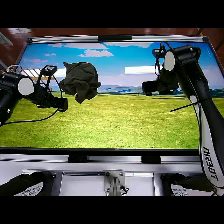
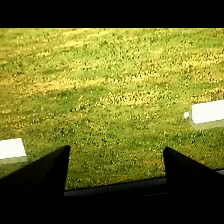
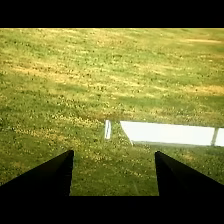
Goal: Fold the shirts.
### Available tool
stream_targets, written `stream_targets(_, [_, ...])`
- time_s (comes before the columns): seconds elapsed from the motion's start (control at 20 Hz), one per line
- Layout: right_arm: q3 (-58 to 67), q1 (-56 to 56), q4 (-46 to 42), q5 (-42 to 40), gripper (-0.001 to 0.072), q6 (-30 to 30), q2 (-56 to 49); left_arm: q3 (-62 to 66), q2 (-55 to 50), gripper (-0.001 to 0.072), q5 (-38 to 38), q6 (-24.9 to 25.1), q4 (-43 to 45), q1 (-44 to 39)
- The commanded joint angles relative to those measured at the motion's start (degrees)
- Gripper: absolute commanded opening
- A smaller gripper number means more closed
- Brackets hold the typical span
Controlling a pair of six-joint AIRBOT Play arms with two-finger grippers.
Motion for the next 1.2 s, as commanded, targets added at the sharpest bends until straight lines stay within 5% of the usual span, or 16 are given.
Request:
stream_targets(0.0, [0.1, 0.0, 0.0, 0.0, 0.0611, 0.0, 0.0, 0.0, 0.0, 0.0708, 0.0, 0.0, 0.0, 0.0])
stream_targets(0.85, [0.1, 0.0, 0.0, 0.0, 0.061, 0.0, 0.0, 0.0, 0.0, 0.0708, 0.2, 0.0, 0.0, 0.0])
stream_targets(1.15, [0.0, 0.0, -0.5, -3.2, 0.061, -0.8, 0.0, -0.1, -1.5, 0.0708, 11.7, 0.0, -5.3, -0.1])
